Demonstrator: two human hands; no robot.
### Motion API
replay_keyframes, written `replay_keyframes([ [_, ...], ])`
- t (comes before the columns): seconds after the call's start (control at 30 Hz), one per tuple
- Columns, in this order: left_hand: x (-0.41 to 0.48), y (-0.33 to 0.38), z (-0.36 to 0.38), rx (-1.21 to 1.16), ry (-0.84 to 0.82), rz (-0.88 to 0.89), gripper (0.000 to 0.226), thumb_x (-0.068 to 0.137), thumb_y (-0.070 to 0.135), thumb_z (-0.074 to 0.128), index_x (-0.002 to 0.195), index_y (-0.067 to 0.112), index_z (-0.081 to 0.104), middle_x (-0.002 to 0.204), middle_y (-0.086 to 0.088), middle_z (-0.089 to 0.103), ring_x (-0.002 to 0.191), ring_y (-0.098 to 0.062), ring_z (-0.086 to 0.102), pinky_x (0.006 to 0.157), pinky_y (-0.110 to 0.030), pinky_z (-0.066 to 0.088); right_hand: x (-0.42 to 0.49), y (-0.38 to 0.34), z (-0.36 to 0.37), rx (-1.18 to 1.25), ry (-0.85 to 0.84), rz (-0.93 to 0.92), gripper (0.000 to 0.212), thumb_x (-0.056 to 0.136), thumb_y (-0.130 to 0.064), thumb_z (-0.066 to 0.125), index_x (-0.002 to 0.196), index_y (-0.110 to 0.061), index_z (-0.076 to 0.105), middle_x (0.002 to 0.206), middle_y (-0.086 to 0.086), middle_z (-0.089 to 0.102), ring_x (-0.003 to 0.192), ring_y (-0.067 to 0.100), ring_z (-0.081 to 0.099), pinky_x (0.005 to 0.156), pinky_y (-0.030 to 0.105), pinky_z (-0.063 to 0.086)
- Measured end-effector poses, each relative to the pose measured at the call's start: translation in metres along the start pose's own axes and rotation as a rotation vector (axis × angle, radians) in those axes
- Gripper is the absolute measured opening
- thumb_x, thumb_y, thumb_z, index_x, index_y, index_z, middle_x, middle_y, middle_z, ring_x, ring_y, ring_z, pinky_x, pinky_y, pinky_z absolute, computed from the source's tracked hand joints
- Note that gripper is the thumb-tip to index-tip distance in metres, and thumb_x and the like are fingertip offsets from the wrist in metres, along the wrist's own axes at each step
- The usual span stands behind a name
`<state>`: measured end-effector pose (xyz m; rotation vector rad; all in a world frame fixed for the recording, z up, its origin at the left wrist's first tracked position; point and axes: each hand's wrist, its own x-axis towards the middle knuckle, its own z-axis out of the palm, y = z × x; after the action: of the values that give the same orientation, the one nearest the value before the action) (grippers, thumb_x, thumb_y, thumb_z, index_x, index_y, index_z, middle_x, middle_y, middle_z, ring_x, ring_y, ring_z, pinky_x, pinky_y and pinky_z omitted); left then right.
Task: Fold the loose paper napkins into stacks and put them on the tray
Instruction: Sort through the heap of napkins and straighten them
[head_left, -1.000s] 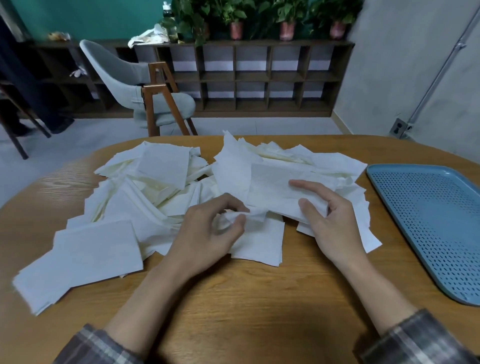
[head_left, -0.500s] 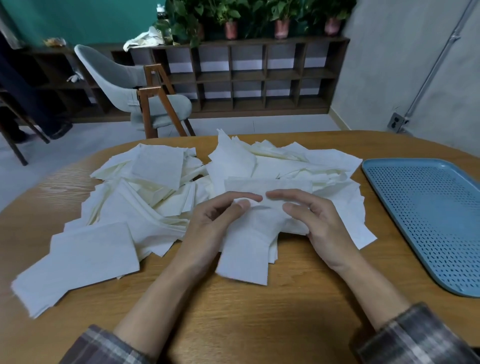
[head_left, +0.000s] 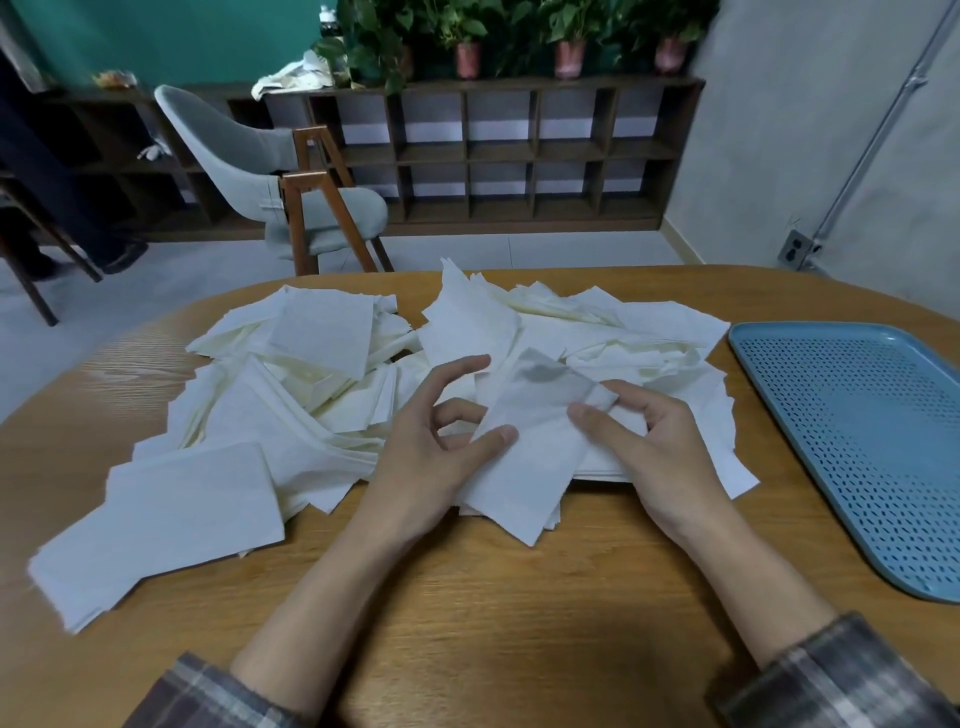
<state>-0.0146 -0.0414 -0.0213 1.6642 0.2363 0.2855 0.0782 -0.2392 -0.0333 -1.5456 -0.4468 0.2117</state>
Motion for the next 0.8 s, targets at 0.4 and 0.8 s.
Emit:
replay_keyframes([
  [0.4, 0.001, 0.006, -0.012, 0.151, -0.004, 0.105, 0.037, 0.083, 0.021, 0.089, 0.114, 0.036, 0.074, 0.087, 0.007, 0.077, 0.098, -0.005, 0.071, 0.086, -0.016, 0.051, -0.006, -0.008, 0.007, -0.075, -0.253, 0.062, 0.056, 0.092, -0.018, 0.077, 0.14, -0.044, 0.06, 0.138, -0.014, 0.065, 0.13, 0.008, 0.061, 0.114, 0.04, 0.047],
  [0.8, 0.002, 0.001, -0.007, 0.213, 0.149, 0.22, 0.036, 0.084, 0.034, 0.086, 0.117, 0.037, 0.073, 0.117, 0.019, 0.071, 0.107, -0.002, 0.066, 0.087, -0.016, 0.05, -0.008, -0.011, 0.008, -0.026, -0.238, -0.055, 0.073, 0.096, -0.003, 0.069, 0.149, -0.046, 0.044, 0.141, -0.025, 0.058, 0.131, 0.002, 0.058, 0.102, 0.022, 0.052],
])
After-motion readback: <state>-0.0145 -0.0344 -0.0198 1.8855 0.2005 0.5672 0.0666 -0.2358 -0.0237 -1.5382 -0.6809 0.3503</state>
